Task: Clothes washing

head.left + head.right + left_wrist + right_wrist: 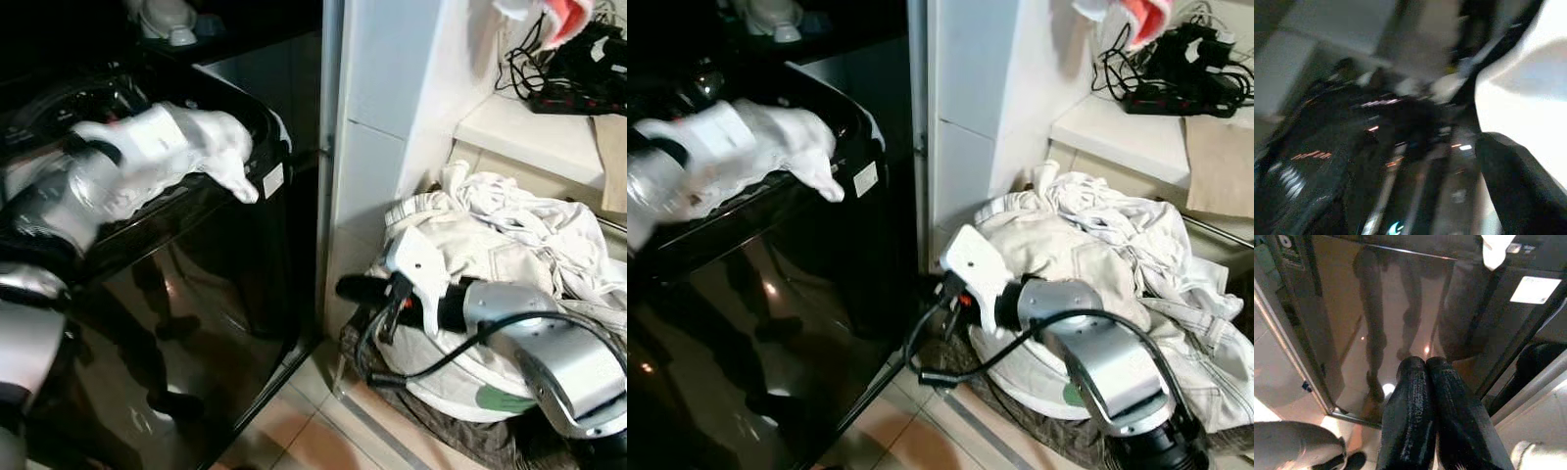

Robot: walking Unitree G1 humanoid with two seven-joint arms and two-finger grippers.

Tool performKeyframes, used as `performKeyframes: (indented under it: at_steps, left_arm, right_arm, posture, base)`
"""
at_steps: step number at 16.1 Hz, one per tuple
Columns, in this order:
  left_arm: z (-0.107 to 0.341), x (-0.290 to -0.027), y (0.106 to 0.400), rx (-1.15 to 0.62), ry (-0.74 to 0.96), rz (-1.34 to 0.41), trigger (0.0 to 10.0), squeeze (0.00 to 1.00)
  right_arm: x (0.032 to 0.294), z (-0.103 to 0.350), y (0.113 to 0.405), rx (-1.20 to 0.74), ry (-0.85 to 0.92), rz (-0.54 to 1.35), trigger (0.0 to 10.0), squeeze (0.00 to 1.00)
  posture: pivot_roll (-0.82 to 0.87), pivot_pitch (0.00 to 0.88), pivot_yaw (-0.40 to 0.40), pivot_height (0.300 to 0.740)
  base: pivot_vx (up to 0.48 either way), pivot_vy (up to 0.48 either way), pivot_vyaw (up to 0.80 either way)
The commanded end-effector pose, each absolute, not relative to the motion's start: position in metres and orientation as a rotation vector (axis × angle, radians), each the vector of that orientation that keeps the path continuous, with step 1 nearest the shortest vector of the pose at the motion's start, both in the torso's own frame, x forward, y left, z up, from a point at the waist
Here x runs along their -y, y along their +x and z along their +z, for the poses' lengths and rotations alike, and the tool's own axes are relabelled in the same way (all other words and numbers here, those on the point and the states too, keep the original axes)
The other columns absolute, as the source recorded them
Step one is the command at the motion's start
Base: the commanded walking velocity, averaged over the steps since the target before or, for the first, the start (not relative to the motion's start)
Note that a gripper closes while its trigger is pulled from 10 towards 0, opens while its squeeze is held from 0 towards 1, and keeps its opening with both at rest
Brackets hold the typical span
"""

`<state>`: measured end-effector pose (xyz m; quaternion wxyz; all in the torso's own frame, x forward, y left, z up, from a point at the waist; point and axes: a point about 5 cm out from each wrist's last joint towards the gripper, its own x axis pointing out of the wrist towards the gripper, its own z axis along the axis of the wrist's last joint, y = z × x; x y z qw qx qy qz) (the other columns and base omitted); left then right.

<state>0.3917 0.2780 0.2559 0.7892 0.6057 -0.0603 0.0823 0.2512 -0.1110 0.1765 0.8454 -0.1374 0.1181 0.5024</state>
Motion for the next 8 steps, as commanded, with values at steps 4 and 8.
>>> performKeyframes:
  at_steps: [4,8]
  left_arm:
    - [0.252,-0.258,0.394,0.192,1.019,0.057,10.0,0.0]
    - [0.229,-0.225,0.392,0.253,0.879,-0.044,10.0,0.0]
  right_arm:
    - [0.113,0.182,0.259,-0.211,-0.309,0.995,10.0,0.0]
    - [0.127,0.191,0.283,-0.135,-0.355,0.762,10.0,0.0]
  posture:
    - [-0.05,0.0,0.048,0.74]
    - [-0.05,0.0,0.048,0.74]
  base:
    - [0.0,0.0,0.0]
    - [0.0,0.0,0.0]
